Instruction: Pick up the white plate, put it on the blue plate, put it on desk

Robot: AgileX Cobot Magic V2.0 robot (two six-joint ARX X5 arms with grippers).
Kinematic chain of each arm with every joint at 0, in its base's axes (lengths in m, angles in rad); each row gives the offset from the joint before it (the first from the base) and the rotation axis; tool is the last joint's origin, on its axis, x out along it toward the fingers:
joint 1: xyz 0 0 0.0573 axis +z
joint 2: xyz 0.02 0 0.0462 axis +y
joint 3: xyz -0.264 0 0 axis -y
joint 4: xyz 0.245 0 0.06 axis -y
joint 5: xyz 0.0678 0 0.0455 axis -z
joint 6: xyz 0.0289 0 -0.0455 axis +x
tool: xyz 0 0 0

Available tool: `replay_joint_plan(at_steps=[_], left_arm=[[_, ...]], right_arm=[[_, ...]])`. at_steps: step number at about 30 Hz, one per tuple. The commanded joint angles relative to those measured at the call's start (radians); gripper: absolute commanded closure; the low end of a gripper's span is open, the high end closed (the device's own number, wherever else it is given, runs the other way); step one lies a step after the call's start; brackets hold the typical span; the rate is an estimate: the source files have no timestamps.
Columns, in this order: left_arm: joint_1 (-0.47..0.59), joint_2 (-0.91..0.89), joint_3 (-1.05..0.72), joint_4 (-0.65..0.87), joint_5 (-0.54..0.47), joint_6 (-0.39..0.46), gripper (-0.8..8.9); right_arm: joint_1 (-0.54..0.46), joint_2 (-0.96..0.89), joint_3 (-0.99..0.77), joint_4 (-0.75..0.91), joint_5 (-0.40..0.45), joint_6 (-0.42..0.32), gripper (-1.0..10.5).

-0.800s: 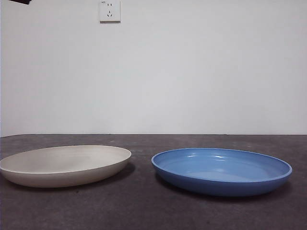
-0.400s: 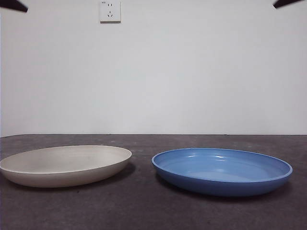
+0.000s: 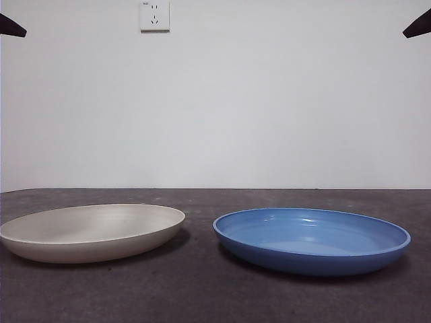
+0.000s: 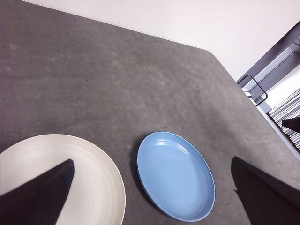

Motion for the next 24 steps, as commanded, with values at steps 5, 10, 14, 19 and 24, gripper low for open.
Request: replay_joint_plan(at_steps=[5,10,14,19,24], left_arm=[[0.028,0.070,0.101,-0.164,0.007,0.039,2.51],[0.080,0.216,0.222,-0.363,0.007,0.104,2.51],[0.110,0.351,0.299,-0.465,0.006,0.163,2.52],[0.142,0.484,0.316,-0.467,-0.048,0.218,2.53],[0.172,0.610,0.316,-0.465,-0.109,0.248,2.53]], right_arm=[[0.004,0.008,0.019,0.005,-0.003,-0.015,3.3],[0.004,0.008,0.019,0.006,-0.002,-0.015,3.3],[0.004,0.008,0.019,0.005,-0.003,-0.014,3.3],[0.004,0.008,0.019,0.005,-0.005,-0.014,3.3],[0.004,0.008,0.019,-0.001,-0.005,-0.014,3.3]])
